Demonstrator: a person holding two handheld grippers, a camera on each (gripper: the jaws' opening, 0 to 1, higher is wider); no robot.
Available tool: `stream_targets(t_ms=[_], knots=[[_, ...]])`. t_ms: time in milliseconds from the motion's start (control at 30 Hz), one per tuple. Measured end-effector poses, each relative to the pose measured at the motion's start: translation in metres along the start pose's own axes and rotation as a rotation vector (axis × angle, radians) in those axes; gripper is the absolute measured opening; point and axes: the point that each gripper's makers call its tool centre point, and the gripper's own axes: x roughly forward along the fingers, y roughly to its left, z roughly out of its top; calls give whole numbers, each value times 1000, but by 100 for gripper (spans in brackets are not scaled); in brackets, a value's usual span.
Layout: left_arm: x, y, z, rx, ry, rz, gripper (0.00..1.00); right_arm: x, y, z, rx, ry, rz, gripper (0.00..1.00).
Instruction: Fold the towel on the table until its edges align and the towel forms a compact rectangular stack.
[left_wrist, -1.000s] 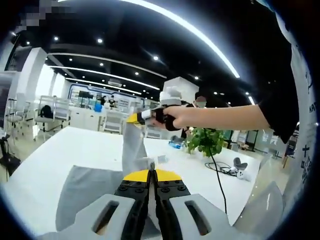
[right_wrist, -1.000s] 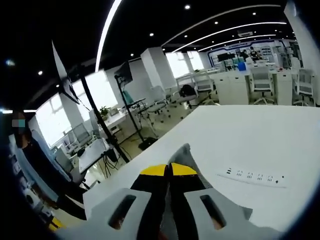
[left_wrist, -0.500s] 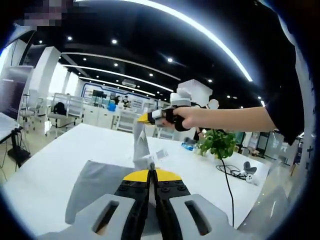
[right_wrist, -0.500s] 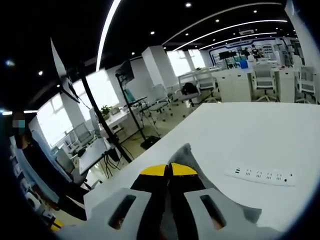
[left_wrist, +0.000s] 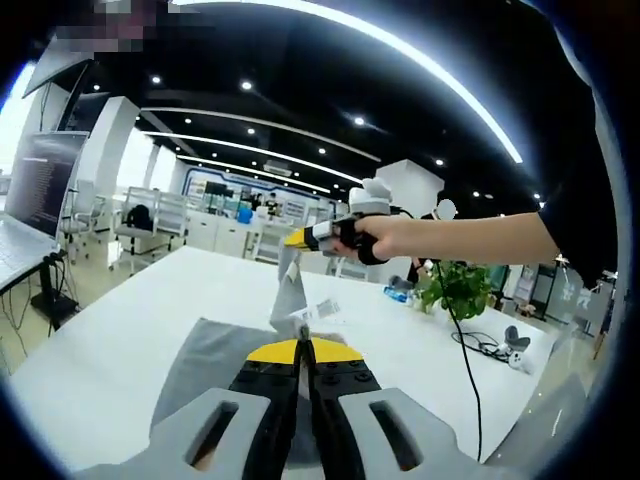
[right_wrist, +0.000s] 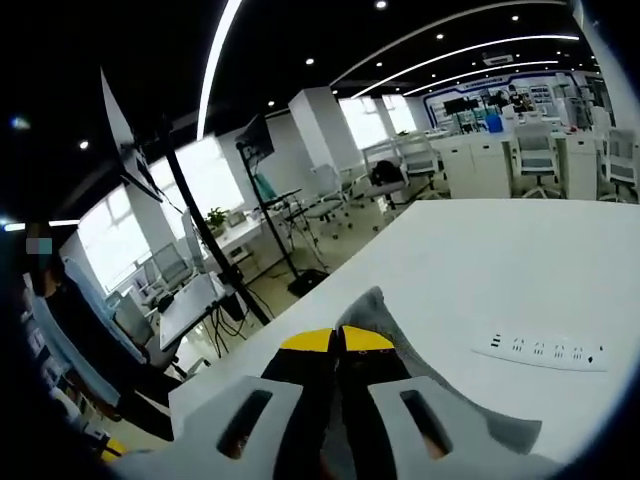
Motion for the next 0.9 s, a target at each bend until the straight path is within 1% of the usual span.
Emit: stream_targets(t_ms=[167,333,400,500,700,900], knots=[[1,9,-4,0,7,22,2,11,1,-7,-4,13,2,0],[0,19,-8,0,10,57,2,20,2,-15,4,19,1,0],[-1,25,-13,5,17,90,2,24,3,-18,10,22,4,0],[-2,30,-17,-5,16,118,2,31,5,-22,10,28,8,0],[-8,43,-20,-4,14,200,2,41,11,-28,0,42,16,0],[-12,55,-19,13,0,252,2,51,18,-28,-12,40,31,0]])
